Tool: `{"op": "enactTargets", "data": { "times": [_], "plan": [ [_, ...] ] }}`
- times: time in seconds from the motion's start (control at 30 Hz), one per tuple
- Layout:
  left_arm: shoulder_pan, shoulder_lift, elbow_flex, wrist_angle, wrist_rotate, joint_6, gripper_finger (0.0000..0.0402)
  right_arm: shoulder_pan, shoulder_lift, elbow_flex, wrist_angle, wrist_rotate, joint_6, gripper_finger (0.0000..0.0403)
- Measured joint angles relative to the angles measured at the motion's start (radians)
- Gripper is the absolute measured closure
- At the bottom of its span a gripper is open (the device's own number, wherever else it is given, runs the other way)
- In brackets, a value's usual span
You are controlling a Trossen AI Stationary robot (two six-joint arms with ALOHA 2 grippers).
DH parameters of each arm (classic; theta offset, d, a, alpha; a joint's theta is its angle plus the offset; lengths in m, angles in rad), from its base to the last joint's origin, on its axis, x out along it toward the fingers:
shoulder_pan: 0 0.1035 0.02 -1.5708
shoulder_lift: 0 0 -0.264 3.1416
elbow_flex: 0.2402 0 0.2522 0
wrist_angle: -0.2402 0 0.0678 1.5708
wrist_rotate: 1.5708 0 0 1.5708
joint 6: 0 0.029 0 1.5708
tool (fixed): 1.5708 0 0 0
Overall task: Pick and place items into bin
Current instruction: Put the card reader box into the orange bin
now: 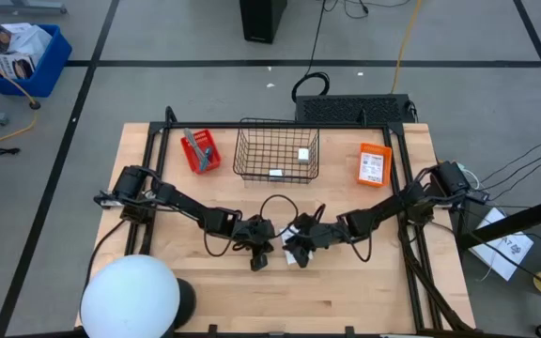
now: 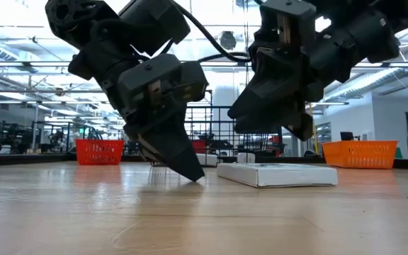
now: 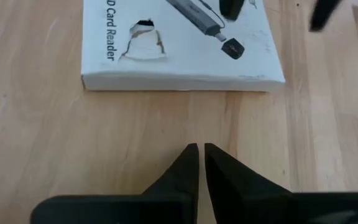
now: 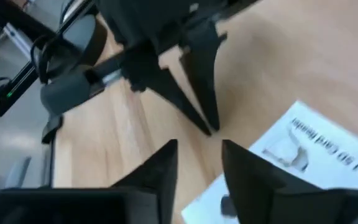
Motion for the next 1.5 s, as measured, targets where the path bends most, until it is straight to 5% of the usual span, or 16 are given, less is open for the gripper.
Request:
{"op": "enactTargets", "data": {
  "times": [0.2,0.5,0.9,1.5],
  "plan": [
    [0.008,0.000,-0.002,0.020,0.001,0.014,0.0373,-0.042,0.000,0.036,-0.082,-0.148,0.053,0.0254],
    [0.088,0.001,0.001,0.056,0.013,-0.011,0.0397,-0.060,-0.073,0.044,-0.290,-0.251,0.085,0.0278],
    [0.081,0.002,0.004,0.127,0.081,-0.059,0.0398,-0.040,-0.267,0.043,-0.666,-0.175,0.136,0.0298],
    [0.079,0.109,0.104,0.075,0.054,-0.055,0.0395,-0.012,-0.307,0.043,-0.658,-0.116,0.117,0.0298]
  ]
}}
